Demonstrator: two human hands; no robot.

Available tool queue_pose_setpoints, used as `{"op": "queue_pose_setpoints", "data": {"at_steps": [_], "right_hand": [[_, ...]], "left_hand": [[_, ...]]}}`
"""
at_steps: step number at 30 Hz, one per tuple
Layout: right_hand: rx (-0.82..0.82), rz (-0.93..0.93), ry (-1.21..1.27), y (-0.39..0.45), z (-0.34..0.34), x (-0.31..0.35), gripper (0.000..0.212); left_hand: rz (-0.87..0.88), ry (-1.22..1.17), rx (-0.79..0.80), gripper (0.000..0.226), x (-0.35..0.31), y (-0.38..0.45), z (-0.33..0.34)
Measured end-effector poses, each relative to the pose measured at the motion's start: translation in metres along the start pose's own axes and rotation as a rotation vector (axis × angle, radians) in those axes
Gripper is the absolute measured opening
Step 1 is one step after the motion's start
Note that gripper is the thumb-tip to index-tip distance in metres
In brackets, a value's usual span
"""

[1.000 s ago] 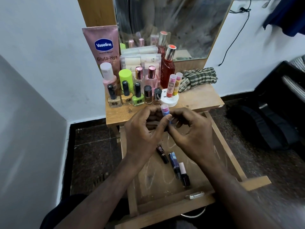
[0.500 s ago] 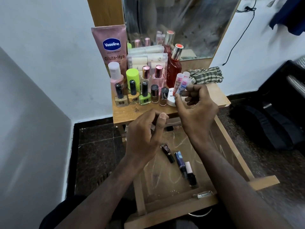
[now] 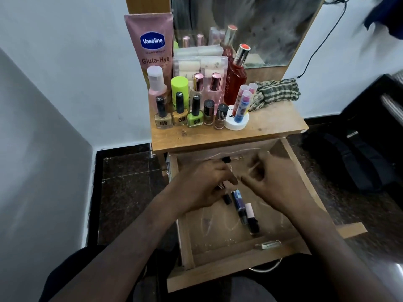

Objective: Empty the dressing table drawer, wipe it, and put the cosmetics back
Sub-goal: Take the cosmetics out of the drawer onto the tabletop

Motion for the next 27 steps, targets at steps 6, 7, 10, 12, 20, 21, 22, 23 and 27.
{"op": "queue_pose_setpoints", "data": {"at_steps": [6, 7, 10, 12, 20, 21, 22, 23, 27], "right_hand": [[0.648, 0.211, -0.254, -0.041, 0.062, -0.031, 0.084], [0.670, 0.201, -0.256, -0.043, 0.067, -0.030, 0.086], [0.665, 0.145, -0.243, -0.041, 0.075, -0.022, 0.076], [0.610, 0.125, -0.204, -0.033, 0.073, -0.019, 0.066], [0.171, 0.078, 0.062, 0.003, 0.039, -0.031, 0.043], [0.134, 0.087, 0.104, 0.004, 0.034, -0.033, 0.039], [0.090, 0.096, 0.164, 0.003, 0.029, -0.035, 0.035], [0.041, 0.099, 0.236, 0.002, 0.024, -0.035, 0.033], [-0.155, 0.003, 0.532, -0.004, -0.002, -0.007, 0.029]], "left_hand": [[-0.084, 0.127, 0.087, 0.042, 0.005, 0.001, 0.012], [-0.108, 0.128, 0.083, 0.038, 0.006, 0.003, 0.012], [-0.164, 0.152, 0.081, 0.024, 0.008, 0.005, 0.015], [-0.207, 0.156, 0.067, 0.020, 0.013, 0.006, 0.016], [-0.306, -0.034, -0.160, 0.024, 0.031, 0.001, -0.003], [-0.315, -0.060, -0.185, 0.026, 0.033, 0.000, -0.006], [-0.324, -0.100, -0.201, 0.027, 0.034, -0.002, -0.009], [-0.336, -0.154, -0.220, 0.029, 0.034, -0.004, -0.013], [-0.315, -0.385, -0.429, 0.027, 0.023, -0.018, -0.047]]}}
Point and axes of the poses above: each hand's wrist, its own y-axis towards the middle knuckle, its own z-axis out of the palm, x = y × z, the point moved 9 cm from there along y, towards the middle knuckle, and after that the axes turned 9 degrees about -z, right-handed, at the moved point
